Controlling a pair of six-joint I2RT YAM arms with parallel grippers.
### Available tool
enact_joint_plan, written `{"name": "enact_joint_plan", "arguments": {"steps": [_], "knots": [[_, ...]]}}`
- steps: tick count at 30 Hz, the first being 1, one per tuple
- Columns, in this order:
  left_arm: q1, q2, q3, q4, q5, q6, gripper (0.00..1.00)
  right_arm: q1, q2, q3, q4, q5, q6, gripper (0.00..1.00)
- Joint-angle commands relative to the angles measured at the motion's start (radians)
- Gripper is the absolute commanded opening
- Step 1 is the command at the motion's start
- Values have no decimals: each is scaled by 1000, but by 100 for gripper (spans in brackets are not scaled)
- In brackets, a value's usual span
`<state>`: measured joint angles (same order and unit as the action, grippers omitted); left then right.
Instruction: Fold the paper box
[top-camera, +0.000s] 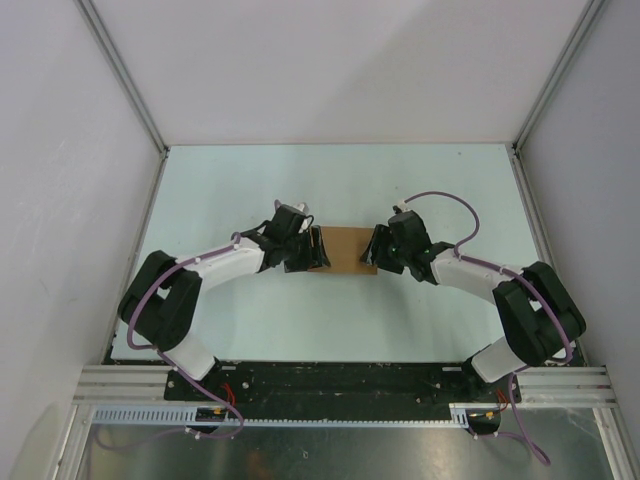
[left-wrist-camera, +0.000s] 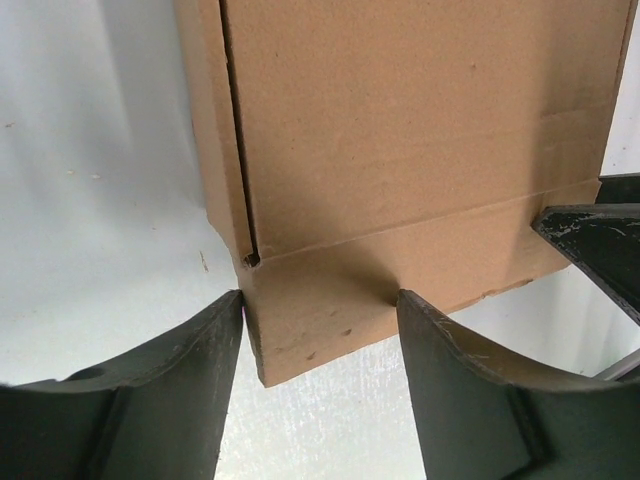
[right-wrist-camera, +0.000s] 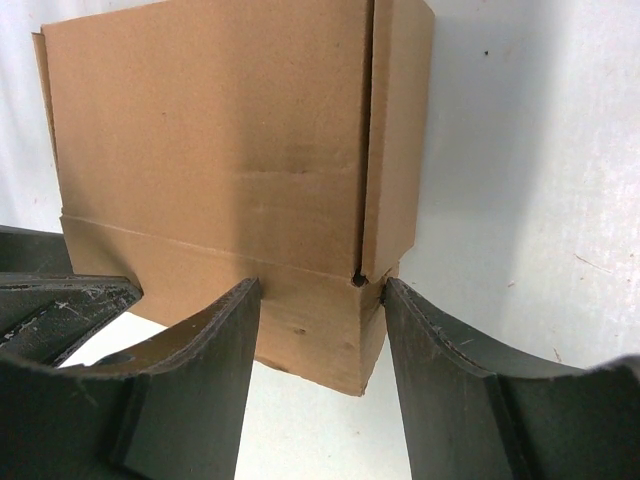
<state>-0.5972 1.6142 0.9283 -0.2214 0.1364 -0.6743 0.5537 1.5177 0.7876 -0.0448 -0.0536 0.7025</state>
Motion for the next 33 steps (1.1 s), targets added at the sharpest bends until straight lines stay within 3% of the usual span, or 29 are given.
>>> {"name": "enact_joint_plan", "arguments": {"steps": [1, 19, 25, 29, 33], "knots": [[-7, -11, 9, 13, 11, -7, 66, -3, 15, -1, 36, -6, -6, 57], [-6, 50, 12, 13, -78, 68, 61, -8, 52, 1, 36, -3, -18, 57], [-6, 73, 24, 19, -87, 79, 54, -14, 59, -1, 36, -11, -15, 57], [-6, 78, 27, 22, -96, 88, 43, -21, 62, 1, 36, -14, -17, 57], [-4, 79, 23, 20, -101, 97, 43, -28, 64, 1, 36, -18, -20, 57]]}}
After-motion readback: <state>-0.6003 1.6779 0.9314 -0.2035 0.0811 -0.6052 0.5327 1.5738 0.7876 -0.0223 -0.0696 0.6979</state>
